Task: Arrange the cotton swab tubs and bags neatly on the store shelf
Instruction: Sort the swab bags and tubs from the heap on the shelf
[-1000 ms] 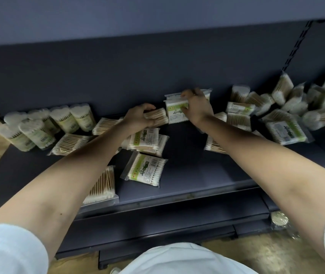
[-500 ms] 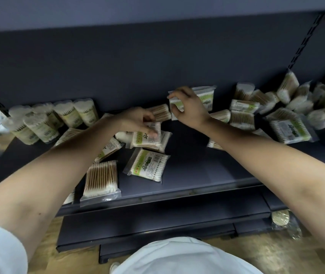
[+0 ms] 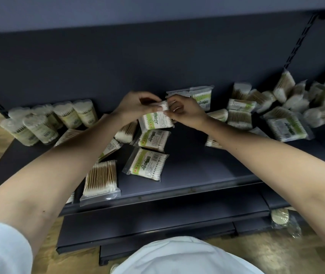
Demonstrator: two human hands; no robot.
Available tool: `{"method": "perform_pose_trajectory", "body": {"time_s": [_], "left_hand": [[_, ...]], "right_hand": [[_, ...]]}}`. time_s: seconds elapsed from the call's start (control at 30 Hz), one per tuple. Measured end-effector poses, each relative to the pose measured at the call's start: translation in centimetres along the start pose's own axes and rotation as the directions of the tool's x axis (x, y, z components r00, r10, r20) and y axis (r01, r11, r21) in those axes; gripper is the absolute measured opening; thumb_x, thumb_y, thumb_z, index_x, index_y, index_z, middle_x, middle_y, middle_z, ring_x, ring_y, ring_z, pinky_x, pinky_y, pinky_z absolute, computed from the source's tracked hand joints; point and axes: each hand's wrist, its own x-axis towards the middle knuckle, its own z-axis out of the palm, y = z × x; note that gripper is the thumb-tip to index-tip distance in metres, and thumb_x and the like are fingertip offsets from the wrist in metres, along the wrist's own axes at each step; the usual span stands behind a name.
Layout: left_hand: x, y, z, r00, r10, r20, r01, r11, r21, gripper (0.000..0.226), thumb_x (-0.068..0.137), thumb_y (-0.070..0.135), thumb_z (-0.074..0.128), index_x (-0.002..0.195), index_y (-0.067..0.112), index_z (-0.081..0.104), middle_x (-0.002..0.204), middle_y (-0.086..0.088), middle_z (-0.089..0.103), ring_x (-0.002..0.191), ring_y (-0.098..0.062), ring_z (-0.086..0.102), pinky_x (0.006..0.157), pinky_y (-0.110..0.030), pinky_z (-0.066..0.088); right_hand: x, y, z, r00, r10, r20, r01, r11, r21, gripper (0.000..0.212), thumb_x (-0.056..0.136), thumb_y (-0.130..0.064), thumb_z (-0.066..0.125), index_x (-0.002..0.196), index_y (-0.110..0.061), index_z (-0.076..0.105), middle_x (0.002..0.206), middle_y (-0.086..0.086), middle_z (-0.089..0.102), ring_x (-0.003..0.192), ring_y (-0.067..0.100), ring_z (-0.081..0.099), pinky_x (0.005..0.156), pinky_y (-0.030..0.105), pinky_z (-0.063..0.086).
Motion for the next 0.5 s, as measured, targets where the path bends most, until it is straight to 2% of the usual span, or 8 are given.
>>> {"method": "perform_pose_trajectory", "body": {"time_s": [0.1,0.17,0.2,0.27,0.33,0.37,0.47,0.5], "left_hand": [[0.6,-0.2,0.2,0.998,-0.001,-0.063,0.001,1.000,0.002,0.073,0.071,0.027,0.081,0.134,0.027,0.044,0.125,0.007,0.054,0.116,-0.007,0.051,0.099,-0.023,0.042],[1.0,-0.2,0.6,0.998,-0.008,-0.064,0.005,0.999,-0.046,0.091,0.068,0.025,0.082,0.143,0.023,0.031,0.131,0.004,0.050,0.118,-0.008,0.050,0.099,-0.023,0.041],[1.1,-0.2,0.8,0.999,-0.018,-0.050,0.015,0.999,-0.051,0.091,0.068,0.024,0.082,0.143,0.021,0.030,0.129,0.003,0.052,0.115,-0.007,0.052,0.099,-0.023,0.042],[1.0,0.3,1.4,0.999,-0.036,-0.029,0.035,0.999,-0.033,0.074,0.071,0.022,0.080,0.136,0.019,0.044,0.116,0.003,0.061,0.104,-0.002,0.058,0.097,-0.025,0.046],[1.2,0.5,2.1,0.998,-0.027,-0.053,0.026,1.000,-0.014,0.051,0.074,0.024,0.078,0.121,0.015,0.059,0.107,0.001,0.066,0.100,-0.006,0.062,0.097,-0.032,0.048],[1.3,0.6,2.5,0.997,-0.019,-0.070,0.019,1.000,0.002,0.045,0.075,0.026,0.077,0.115,0.014,0.062,0.106,0.000,0.067,0.101,-0.010,0.062,0.096,-0.033,0.049],[1.9,1.2,3.6,0.998,0.028,-0.057,-0.024,0.997,0.070,0.037,0.075,0.029,0.077,0.106,0.013,0.067,0.099,0.002,0.068,0.097,-0.012,0.062,0.086,-0.028,0.048],[2.2,1.3,3.9,0.998,0.040,-0.046,-0.036,0.995,0.091,0.036,0.075,0.030,0.078,0.105,0.014,0.068,0.098,0.002,0.069,0.094,-0.011,0.062,0.084,-0.027,0.048]], "right_hand": [[-0.4,0.4,-1.4,0.993,0.074,-0.089,-0.069,0.996,0.054,0.028,0.080,-0.008,0.069,0.100,-0.017,0.051,0.080,-0.010,0.058,0.073,0.011,0.062,0.072,0.027,0.053],[-0.6,0.8,-2.5,0.982,0.101,-0.157,-0.091,0.993,0.069,0.031,0.076,-0.006,0.068,0.088,-0.024,0.046,0.082,-0.011,0.058,0.074,0.009,0.059,0.073,0.031,0.049],[-0.8,1.1,-3.1,0.979,0.112,-0.173,-0.098,0.991,0.087,0.033,0.074,-0.004,0.068,0.084,-0.026,0.045,0.083,-0.010,0.059,0.075,0.010,0.058,0.073,0.033,0.047],[-1.3,1.4,-3.9,0.977,0.126,-0.174,-0.106,0.987,0.120,0.035,0.073,-0.004,0.067,0.081,-0.029,0.044,0.087,-0.002,0.062,0.080,0.016,0.059,0.077,0.042,0.050],[-1.9,1.7,-4.5,0.982,0.113,-0.153,-0.095,0.989,0.115,0.035,0.074,-0.007,0.068,0.083,-0.031,0.044,0.093,0.008,0.065,0.084,0.022,0.062,0.082,0.048,0.051],[-2.3,1.7,-4.8,0.984,0.100,-0.145,-0.086,0.991,0.102,0.035,0.076,-0.008,0.069,0.085,-0.031,0.044,0.096,0.009,0.065,0.086,0.021,0.062,0.084,0.045,0.051],[-3.1,1.8,-5.5,0.982,0.058,-0.182,-0.043,0.996,0.084,0.032,0.081,-0.011,0.071,0.102,-0.021,0.048,0.102,-0.006,0.057,0.094,0.002,0.056,0.085,0.017,0.046],[-3.2,1.7,-5.8,0.977,0.040,-0.209,-0.025,0.997,0.074,0.037,0.080,-0.014,0.072,0.110,-0.018,0.049,0.102,-0.010,0.055,0.094,-0.001,0.054,0.084,0.015,0.045]]}}
